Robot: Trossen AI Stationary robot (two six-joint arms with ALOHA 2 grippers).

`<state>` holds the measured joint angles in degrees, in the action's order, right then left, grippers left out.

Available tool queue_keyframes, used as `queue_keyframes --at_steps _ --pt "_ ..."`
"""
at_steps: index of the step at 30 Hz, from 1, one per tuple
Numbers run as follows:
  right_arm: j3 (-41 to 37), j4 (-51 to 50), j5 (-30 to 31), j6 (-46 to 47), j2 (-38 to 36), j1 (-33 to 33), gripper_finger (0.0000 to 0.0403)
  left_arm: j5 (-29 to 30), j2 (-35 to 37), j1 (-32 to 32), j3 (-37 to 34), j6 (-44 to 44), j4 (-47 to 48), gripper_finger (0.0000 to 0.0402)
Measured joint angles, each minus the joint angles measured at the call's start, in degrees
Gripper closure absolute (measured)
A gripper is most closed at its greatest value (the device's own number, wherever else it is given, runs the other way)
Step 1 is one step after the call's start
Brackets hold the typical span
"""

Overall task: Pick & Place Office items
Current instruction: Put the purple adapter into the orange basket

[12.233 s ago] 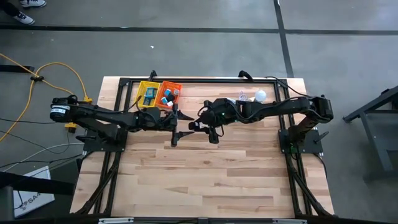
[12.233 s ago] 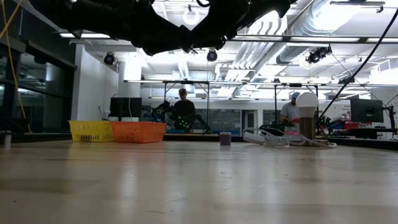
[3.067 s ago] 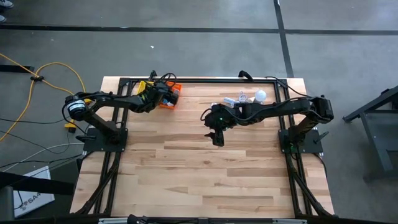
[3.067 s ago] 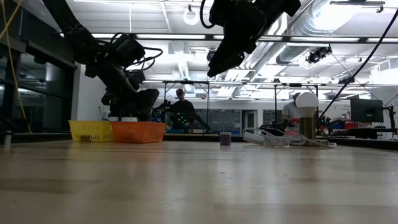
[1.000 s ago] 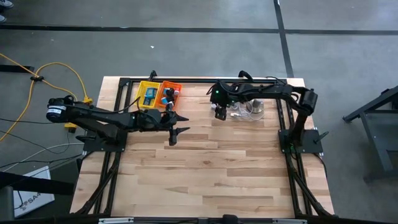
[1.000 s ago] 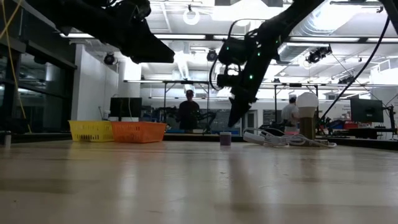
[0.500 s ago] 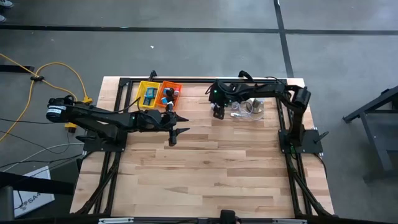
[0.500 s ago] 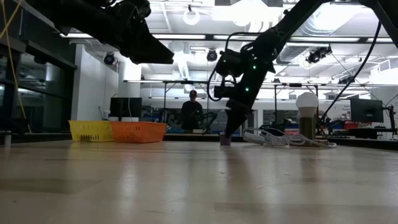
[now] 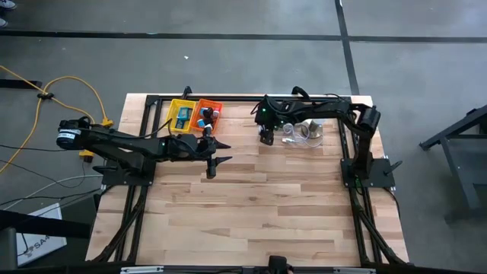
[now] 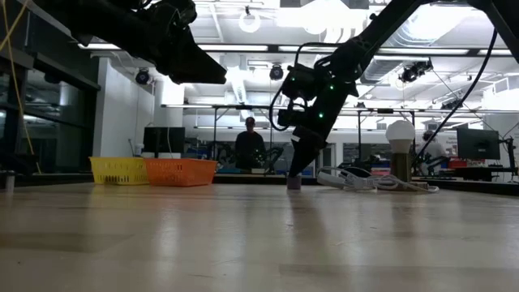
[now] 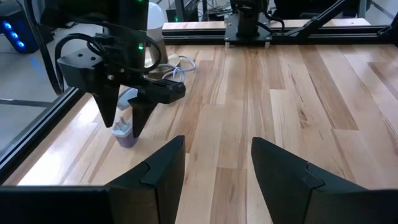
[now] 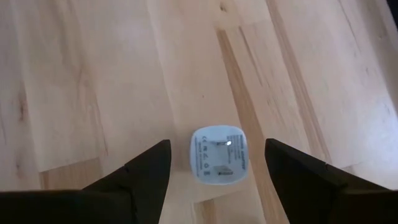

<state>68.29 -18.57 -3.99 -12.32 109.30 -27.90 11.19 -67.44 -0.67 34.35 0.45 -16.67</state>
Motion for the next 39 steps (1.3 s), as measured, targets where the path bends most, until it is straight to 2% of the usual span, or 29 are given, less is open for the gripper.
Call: queue_keyframes --at_steps 7,23,39 --pt "0.0 -0.2 0.0 0.0 0.0 0.0 0.0168 0.0 0.0 0.0 0.0 0.0 0.0 0.0224" --pt "0.0 -0.5 -0.5 0.0 -0.1 0.0 0.0274 -0.1 0.0 0.0 0.0 0.0 0.0 0.0224" --pt "0.0 -0.5 -0.5 0.0 -0.1 0.1 0.0282 -0.1 0.0 0.0 0.0 -0.4 0.0 0.0224"
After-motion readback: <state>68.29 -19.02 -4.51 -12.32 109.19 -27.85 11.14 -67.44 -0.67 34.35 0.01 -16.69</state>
